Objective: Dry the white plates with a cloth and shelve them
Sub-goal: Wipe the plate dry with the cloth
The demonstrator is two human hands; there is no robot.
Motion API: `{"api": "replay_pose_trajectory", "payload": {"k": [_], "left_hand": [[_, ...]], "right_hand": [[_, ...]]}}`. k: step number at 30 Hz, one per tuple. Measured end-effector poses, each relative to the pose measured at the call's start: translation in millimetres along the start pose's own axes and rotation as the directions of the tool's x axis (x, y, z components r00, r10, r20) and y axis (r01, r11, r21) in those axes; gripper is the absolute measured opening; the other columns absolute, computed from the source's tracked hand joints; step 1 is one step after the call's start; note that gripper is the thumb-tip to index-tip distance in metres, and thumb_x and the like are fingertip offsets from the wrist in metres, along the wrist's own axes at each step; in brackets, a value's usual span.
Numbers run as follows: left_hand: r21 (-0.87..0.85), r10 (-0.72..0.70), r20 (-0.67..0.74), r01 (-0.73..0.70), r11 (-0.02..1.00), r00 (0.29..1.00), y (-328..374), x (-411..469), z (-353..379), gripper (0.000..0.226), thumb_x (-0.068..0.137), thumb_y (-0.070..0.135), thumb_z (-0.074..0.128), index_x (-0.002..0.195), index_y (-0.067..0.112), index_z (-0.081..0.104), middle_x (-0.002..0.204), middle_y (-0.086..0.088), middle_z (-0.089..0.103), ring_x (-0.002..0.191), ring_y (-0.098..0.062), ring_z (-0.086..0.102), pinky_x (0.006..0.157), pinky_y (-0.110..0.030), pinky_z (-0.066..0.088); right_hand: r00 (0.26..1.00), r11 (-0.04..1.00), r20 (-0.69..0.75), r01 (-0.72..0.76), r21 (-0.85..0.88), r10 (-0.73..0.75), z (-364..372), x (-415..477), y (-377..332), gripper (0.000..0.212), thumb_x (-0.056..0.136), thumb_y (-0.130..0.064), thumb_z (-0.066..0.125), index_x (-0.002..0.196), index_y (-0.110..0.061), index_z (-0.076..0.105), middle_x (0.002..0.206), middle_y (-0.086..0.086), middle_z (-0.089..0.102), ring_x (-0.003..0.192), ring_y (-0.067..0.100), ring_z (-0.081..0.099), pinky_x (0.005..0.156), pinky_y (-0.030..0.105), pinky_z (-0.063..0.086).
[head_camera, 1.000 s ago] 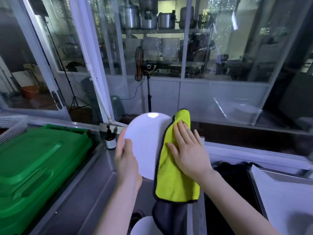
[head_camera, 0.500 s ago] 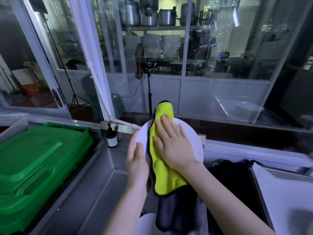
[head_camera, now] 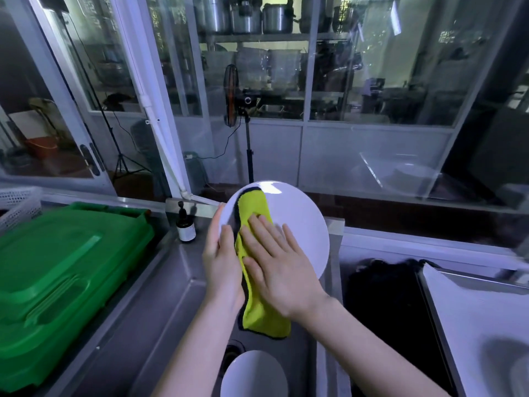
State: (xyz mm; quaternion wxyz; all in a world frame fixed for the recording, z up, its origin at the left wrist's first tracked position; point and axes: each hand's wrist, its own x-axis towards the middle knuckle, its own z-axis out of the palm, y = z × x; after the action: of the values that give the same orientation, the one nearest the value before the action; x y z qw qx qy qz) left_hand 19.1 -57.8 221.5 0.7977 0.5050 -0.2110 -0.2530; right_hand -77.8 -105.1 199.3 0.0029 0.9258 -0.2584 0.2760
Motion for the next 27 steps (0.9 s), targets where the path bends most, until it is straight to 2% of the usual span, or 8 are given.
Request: {"api": "replay_pose_trajectory", "payload": {"k": [5,7,9,12,18,22,25,27], "left_hand": [[0.066,0.014,0.037,-0.017,0.998,0.999,3.7,-2.4,-8.9,0.039,0.108,0.017,0.043,0.12,0.047,0.065,0.139,0.021,0.059,0.134,0.002,0.049,0.12,-0.038,0.035],[0.087,0.017,0.092,-0.025,0.996,0.996,5.1,-1.5,-16.6,0.039,0.108,0.019,0.043,0.122,0.046,0.066,0.14,0.019,0.06,0.136,-0.004,0.049,0.119,-0.043,0.036],[0.118,0.013,0.14,-0.03,0.993,0.99,7.5,0.8,-22.1,0.039,0.107,0.019,0.043,0.127,0.044,0.065,0.14,0.014,0.061,0.135,-0.012,0.051,0.118,-0.048,0.037],[0.137,0.015,0.151,-0.036,0.99,0.988,12.5,6.7,-27.9,0.039,0.107,0.018,0.044,0.126,0.042,0.067,0.133,0.01,0.066,0.129,-0.016,0.058,0.114,-0.052,0.041],[0.06,0.002,0.04,-0.004,0.998,0.999,16.3,12.7,-28.4,0.037,0.107,0.019,0.047,0.118,0.043,0.072,0.133,0.012,0.066,0.131,-0.018,0.057,0.113,-0.051,0.043],[-0.101,-0.024,-0.092,0.015,0.995,0.995,18.5,18.9,-28.6,0.038,0.107,0.02,0.044,0.111,0.048,0.07,0.121,0.017,0.072,0.115,-0.009,0.068,0.091,-0.032,0.058],[-0.066,-0.02,-0.072,0.015,0.998,0.997,13.2,18.8,-28.3,0.04,0.108,0.021,0.041,0.113,0.051,0.066,0.126,0.016,0.07,0.118,-0.008,0.065,0.101,-0.038,0.053],[-0.015,-0.011,-0.026,0.01,1.0,1.0,10.3,19.3,-33.7,0.042,0.108,0.021,0.041,0.113,0.055,0.065,0.128,0.017,0.068,0.12,-0.008,0.064,0.103,-0.039,0.052]], "right_hand": [[0.979,0.979,-0.078,-0.192,-0.07,0.186,-12.8,41.0,28.4,0.059,0.102,-0.047,0.033,0.154,-0.02,0.026,0.163,0.001,0.016,0.151,0.018,0.011,0.121,0.047,0.009],[0.964,0.968,-0.113,-0.248,-0.05,0.241,-24.2,53.5,43.8,0.059,0.101,-0.046,0.042,0.152,-0.018,0.031,0.158,0.005,0.03,0.145,0.024,0.028,0.118,0.046,0.019],[0.966,0.967,-0.069,-0.246,0.058,0.25,-38.3,62.9,57.2,0.057,0.098,-0.044,0.049,0.145,-0.013,0.041,0.138,0.008,0.051,0.123,0.031,0.047,0.104,0.039,0.035],[0.969,0.932,0.008,-0.239,0.274,0.246,-56.8,67.0,66.0,0.048,0.089,-0.043,0.066,0.129,-0.016,0.057,0.115,-0.001,0.064,0.106,0.021,0.059,0.087,0.027,0.042],[0.871,0.711,0.039,-0.425,0.56,0.49,-54.5,46.6,69.1,0.036,0.085,-0.034,0.074,0.116,-0.017,0.064,0.1,-0.006,0.067,0.094,0.013,0.062,0.085,0.024,0.045],[0.723,0.463,0.07,-0.511,0.724,0.688,-18.9,7.6,46.7,0.018,0.09,-0.026,0.069,0.105,-0.02,0.061,0.096,-0.005,0.068,0.094,0.017,0.062,0.091,0.036,0.049],[0.624,0.319,0.092,-0.515,0.796,0.776,-2.5,-2.6,30.0,0.007,0.088,-0.024,0.069,0.088,-0.025,0.062,0.082,-0.008,0.068,0.08,0.012,0.062,0.082,0.037,0.052],[0.617,0.3,0.101,-0.51,0.806,0.78,-7.1,5.6,35.8,0.009,0.086,-0.022,0.071,0.085,-0.02,0.063,0.079,-0.001,0.068,0.074,0.013,0.06,0.077,0.037,0.052]]}}
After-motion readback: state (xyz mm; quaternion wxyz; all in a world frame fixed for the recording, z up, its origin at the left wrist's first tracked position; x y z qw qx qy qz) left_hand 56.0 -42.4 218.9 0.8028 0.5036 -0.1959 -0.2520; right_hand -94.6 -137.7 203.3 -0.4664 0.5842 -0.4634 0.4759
